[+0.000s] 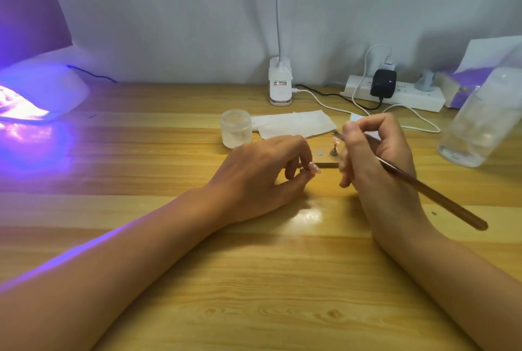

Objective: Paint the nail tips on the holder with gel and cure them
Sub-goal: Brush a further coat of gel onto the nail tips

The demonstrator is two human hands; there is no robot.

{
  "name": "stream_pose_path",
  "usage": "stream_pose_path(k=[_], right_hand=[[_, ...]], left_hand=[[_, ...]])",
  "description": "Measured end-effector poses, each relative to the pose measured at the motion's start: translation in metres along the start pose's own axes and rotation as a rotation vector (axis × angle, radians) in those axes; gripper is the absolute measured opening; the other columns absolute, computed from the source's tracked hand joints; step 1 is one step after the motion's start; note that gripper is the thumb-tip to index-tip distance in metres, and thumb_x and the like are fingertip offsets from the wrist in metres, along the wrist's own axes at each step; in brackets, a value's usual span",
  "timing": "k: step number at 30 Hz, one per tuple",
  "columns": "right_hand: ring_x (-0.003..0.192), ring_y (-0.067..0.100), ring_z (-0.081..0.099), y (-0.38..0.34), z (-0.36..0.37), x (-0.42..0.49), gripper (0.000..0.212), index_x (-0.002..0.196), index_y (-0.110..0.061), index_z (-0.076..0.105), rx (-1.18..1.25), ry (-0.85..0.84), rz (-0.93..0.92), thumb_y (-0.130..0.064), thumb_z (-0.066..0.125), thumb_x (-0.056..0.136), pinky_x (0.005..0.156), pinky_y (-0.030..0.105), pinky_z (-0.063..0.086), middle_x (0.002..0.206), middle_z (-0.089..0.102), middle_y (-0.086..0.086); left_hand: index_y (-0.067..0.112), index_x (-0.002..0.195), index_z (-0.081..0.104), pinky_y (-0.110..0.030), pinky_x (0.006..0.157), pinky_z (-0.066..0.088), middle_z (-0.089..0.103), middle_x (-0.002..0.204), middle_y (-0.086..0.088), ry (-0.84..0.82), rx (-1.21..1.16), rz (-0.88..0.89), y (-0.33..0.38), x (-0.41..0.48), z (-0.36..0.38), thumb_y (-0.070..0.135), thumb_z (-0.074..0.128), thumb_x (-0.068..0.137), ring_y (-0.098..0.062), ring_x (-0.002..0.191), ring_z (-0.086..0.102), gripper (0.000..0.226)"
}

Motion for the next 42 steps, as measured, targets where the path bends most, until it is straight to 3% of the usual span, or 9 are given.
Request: stream_pose_path(k=[9,15,23,26,29,33,36,38,42], right_hand=[[0.064,0.009,0.059,-0.001,0.006,-0.001,0.014,0.101,-0.021,0.062,-0.110,-0.099,-0.026,-0.013,0.063,0.091,0.062,0.035,0.054,0.081,0.062,-0.006],[0.059,0.017,0.054,-0.008,0.013,-0.007,0.022,0.105,-0.018,0.060,-0.165,-0.205,-0.107,-0.012,0.068,0.085,0.057,0.025,0.046,0.082,0.062,-0.006],[0.066,0.004,0.057,-0.009,0.014,-0.007,0.022,0.101,-0.021,0.059,-0.278,-0.194,-0.179,-0.013,0.070,0.084,0.058,0.017,0.045,0.083,0.062,-0.009],[0.065,0.005,0.058,-0.011,0.010,-0.007,0.020,0.100,-0.019,0.058,-0.279,-0.117,-0.206,-0.012,0.069,0.084,0.059,0.019,0.046,0.081,0.061,-0.010],[0.064,0.004,0.058,-0.013,0.002,0.000,0.021,0.104,-0.018,0.057,-0.298,-0.034,-0.228,-0.012,0.067,0.086,0.056,0.016,0.046,0.082,0.059,-0.012],[0.071,0.012,0.060,-0.012,-0.012,0.009,0.022,0.108,-0.016,0.057,-0.337,0.050,-0.234,-0.020,0.062,0.088,0.065,0.038,0.053,0.086,0.060,-0.003],[0.081,0.015,0.060,-0.006,-0.012,0.011,0.021,0.108,-0.018,0.057,-0.349,0.042,-0.202,-0.023,0.060,0.088,0.073,0.042,0.054,0.091,0.059,0.001],[0.086,0.014,0.059,-0.002,-0.009,0.010,0.020,0.108,-0.019,0.059,-0.362,-0.006,-0.183,-0.022,0.062,0.089,0.077,0.038,0.055,0.094,0.058,0.002],[0.087,0.002,0.054,0.000,-0.003,0.007,0.022,0.110,-0.018,0.062,-0.474,-0.053,-0.237,-0.021,0.064,0.088,0.068,0.011,0.045,0.093,0.055,-0.003]], left_hand=[[0.022,0.095,0.071,-0.037,0.050,0.046,0.053,0.075,0.010,0.120,-0.045,0.011,0.000,0.001,-0.009,0.023,0.070,0.091,-0.001,0.057,0.041,0.005],[0.020,0.095,0.069,-0.039,0.050,0.046,0.052,0.076,0.012,0.128,-0.066,0.003,-0.002,0.002,-0.010,0.022,0.069,0.091,-0.003,0.059,0.043,0.005],[0.021,0.099,0.070,-0.029,0.049,0.045,0.055,0.085,0.008,0.154,-0.015,0.005,0.000,0.001,-0.012,0.030,0.068,0.090,0.002,0.063,0.044,0.013],[0.022,0.112,0.068,-0.029,0.061,0.051,0.057,0.103,0.006,0.186,0.050,-0.053,-0.004,0.002,-0.012,0.037,0.070,0.086,0.001,0.083,0.049,0.030],[0.020,0.122,0.062,-0.036,0.081,0.049,0.055,0.115,0.000,0.167,0.093,-0.119,-0.010,0.004,-0.010,0.033,0.073,0.083,-0.015,0.103,0.051,0.043],[0.024,0.128,0.051,-0.037,0.092,0.046,0.055,0.122,0.005,0.019,0.089,-0.212,-0.019,0.003,-0.002,0.037,0.068,0.084,-0.015,0.111,0.052,0.049],[0.025,0.129,0.047,-0.033,0.093,0.046,0.059,0.119,0.011,-0.056,0.082,-0.252,-0.024,0.002,0.004,0.040,0.066,0.086,-0.011,0.112,0.054,0.050],[0.027,0.128,0.045,-0.026,0.086,0.043,0.057,0.112,0.017,-0.076,0.077,-0.266,-0.025,0.001,0.005,0.042,0.065,0.087,-0.007,0.109,0.053,0.048],[0.028,0.127,0.044,-0.028,0.088,0.044,0.059,0.115,0.012,-0.085,0.059,-0.300,-0.029,0.000,0.007,0.043,0.063,0.088,-0.008,0.109,0.053,0.046]])
Point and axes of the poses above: each hand's wrist, its own x-axis towards the middle knuckle, its own z-axis out of the palm, y = z × x, the point moved 4 cm from there along x, towards the middle knuckle
